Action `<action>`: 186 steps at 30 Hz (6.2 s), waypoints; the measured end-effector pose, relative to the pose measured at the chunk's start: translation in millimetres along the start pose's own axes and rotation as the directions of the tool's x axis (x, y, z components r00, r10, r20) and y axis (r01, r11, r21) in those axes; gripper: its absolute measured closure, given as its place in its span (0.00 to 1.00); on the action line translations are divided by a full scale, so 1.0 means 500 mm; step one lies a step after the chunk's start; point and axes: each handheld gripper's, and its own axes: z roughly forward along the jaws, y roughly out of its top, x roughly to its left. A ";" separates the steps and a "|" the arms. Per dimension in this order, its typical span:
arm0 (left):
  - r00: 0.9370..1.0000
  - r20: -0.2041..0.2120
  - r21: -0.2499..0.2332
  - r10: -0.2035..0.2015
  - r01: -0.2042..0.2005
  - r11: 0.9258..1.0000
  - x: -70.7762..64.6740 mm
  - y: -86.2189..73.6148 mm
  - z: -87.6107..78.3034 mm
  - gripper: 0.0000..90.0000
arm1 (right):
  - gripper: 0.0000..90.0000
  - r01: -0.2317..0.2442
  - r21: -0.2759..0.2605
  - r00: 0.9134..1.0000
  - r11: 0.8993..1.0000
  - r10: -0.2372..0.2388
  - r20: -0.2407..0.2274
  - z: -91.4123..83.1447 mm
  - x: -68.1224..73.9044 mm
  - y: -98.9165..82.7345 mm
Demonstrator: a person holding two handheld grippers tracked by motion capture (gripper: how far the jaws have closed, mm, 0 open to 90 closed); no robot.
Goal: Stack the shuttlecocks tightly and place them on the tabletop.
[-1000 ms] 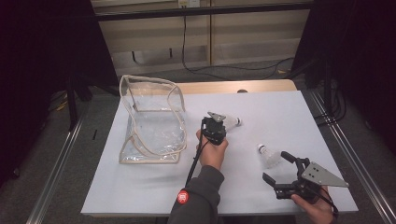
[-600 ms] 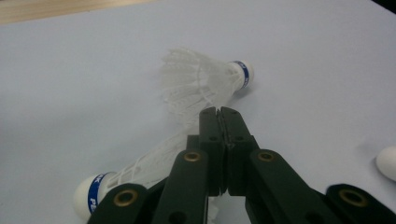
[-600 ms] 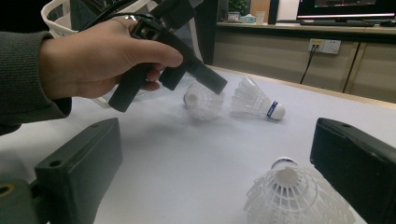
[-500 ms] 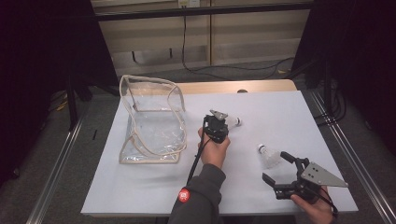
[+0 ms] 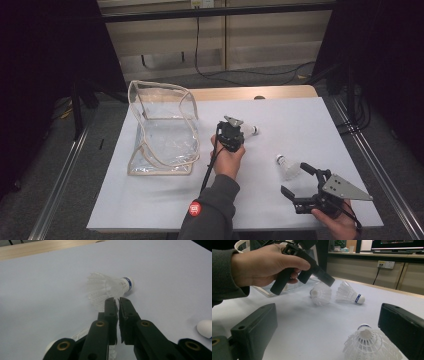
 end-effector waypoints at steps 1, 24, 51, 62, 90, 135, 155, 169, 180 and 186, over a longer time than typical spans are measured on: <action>1.000 0.002 -0.002 -0.001 0.001 1.000 0.001 0.000 -0.001 0.94 | 0.02 -0.001 -0.001 1.000 1.000 0.001 0.000 0.000 0.000 0.000; 0.998 -0.034 0.019 0.047 -0.046 0.999 0.030 -0.006 -0.011 0.75 | 0.02 0.004 0.004 1.000 1.000 -0.004 -0.001 0.001 0.001 -0.002; 0.992 -0.127 -0.016 0.024 -0.026 1.000 0.044 -0.004 0.008 0.91 | 0.02 0.004 0.004 1.000 1.000 -0.004 -0.007 0.001 0.001 -0.002; 0.971 -0.238 -0.032 0.027 -0.035 0.999 0.063 -0.002 -0.012 0.97 | 0.02 0.005 0.003 1.000 1.000 -0.005 -0.008 0.002 0.001 -0.002; 0.989 -0.147 -0.049 0.000 -0.007 0.999 0.051 -0.003 0.006 0.83 | 0.02 0.008 0.005 1.000 1.000 -0.008 -0.011 0.002 0.003 -0.002; 0.994 -0.110 -0.034 0.010 -0.013 0.999 0.043 -0.004 0.014 0.76 | 0.02 0.012 0.005 1.000 1.000 -0.012 -0.012 0.001 0.003 -0.001; 0.993 -0.118 -0.048 -0.005 -0.001 0.999 0.044 -0.003 0.014 0.74 | 0.02 0.011 0.005 1.000 1.000 -0.010 -0.014 0.001 0.004 -0.001; 0.993 -0.119 -0.046 -0.024 0.019 0.999 0.042 -0.002 0.017 0.64 | 0.02 0.012 0.007 1.000 1.000 -0.012 -0.016 0.001 0.004 -0.001; 0.993 -0.109 -0.046 -0.036 0.031 0.998 0.047 -0.002 0.011 0.56 | 0.02 0.011 0.007 1.000 1.000 -0.011 -0.017 0.001 0.004 -0.001; 0.994 -0.102 -0.052 -0.050 0.045 0.998 0.048 0.000 0.006 0.53 | 0.02 0.014 0.008 1.000 1.000 -0.014 -0.018 0.001 0.004 -0.001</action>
